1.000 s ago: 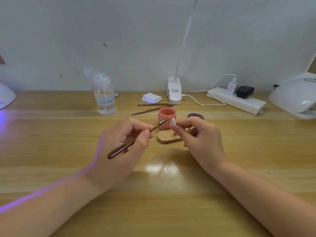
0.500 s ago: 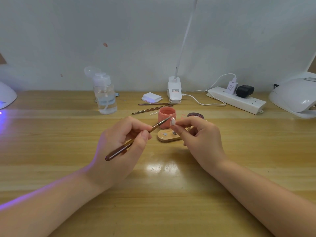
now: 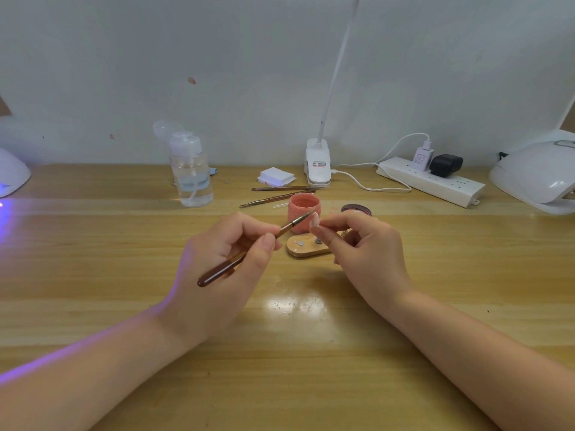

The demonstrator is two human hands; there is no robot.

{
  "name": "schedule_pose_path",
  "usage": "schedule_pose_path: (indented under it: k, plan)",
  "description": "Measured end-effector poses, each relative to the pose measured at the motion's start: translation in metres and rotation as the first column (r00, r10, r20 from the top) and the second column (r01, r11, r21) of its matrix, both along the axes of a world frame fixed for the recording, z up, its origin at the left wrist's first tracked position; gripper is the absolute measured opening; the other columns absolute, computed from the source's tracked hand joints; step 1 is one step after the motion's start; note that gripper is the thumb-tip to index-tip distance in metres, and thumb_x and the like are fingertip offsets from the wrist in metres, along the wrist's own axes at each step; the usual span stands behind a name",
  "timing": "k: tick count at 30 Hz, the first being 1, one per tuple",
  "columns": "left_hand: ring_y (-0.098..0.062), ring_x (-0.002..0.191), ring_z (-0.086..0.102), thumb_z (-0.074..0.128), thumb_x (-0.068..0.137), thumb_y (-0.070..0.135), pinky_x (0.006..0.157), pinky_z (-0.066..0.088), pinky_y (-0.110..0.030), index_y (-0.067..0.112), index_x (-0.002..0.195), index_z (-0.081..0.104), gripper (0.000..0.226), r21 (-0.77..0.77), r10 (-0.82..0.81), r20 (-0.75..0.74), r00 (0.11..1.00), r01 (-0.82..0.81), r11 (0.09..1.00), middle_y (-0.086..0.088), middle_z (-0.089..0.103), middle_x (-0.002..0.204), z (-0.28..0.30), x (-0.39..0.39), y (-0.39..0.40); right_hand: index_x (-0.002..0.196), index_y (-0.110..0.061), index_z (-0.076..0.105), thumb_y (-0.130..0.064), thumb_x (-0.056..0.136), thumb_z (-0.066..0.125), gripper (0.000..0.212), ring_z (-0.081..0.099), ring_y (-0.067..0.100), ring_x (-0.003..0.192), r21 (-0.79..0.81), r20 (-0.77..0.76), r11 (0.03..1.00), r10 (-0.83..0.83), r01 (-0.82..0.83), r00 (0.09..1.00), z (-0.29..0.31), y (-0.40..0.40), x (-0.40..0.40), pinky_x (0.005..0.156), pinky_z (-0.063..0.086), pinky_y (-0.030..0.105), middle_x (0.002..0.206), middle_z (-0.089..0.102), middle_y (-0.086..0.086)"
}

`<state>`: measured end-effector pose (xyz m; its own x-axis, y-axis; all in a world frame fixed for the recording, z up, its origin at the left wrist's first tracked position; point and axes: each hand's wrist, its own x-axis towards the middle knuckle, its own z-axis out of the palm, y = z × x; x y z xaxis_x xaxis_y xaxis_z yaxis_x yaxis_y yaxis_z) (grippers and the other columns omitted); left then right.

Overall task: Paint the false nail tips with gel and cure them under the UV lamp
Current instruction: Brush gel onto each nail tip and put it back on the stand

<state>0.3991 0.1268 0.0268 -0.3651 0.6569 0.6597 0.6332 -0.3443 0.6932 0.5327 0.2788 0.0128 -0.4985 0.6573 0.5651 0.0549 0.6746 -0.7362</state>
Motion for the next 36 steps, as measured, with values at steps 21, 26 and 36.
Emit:
schedule_pose_path:
  k: [21,26,36]
  plan:
    - [-0.013,0.076,0.065,0.050,0.089,0.033,0.066,0.053,-0.029,0.032,0.092,0.063,0.013,0.002,0.006,-0.015,1.000,-0.006,1.000,0.009,0.071,0.085,0.0046,0.0034,-0.0016,0.081,-0.044,0.066,-0.026,0.085,0.070,0.019,0.057,0.020,0.058,0.002,-0.033,1.000,0.025,-0.024,0.999,0.0034,-0.0031,-0.0006,0.061,0.052,0.042,0.074,0.068,-0.022]
    - [-0.015,0.072,0.064,0.050,0.087,0.034,0.062,0.050,-0.027,0.030,0.089,0.064,0.015,-0.032,0.003,-0.017,1.000,-0.004,0.999,0.008,0.071,0.083,0.0034,0.0029,-0.0020,0.080,-0.043,0.066,-0.024,0.085,0.072,0.020,0.056,0.024,0.057,0.001,-0.036,1.000,0.018,-0.018,0.999,0.0025,-0.0025,-0.0008,0.058,0.051,0.040,0.071,0.068,-0.020]
    - [-0.007,0.072,0.064,0.050,0.086,0.034,0.062,0.045,-0.013,0.027,0.087,0.064,0.015,-0.013,0.002,0.009,1.000,-0.002,1.000,0.008,0.071,0.080,0.0020,0.0034,-0.0017,0.080,-0.046,0.065,-0.023,0.085,0.072,0.024,0.057,0.022,0.058,0.012,-0.033,1.000,0.007,-0.007,0.999,0.0026,-0.0021,-0.0013,0.060,0.051,0.044,0.072,0.065,-0.026]
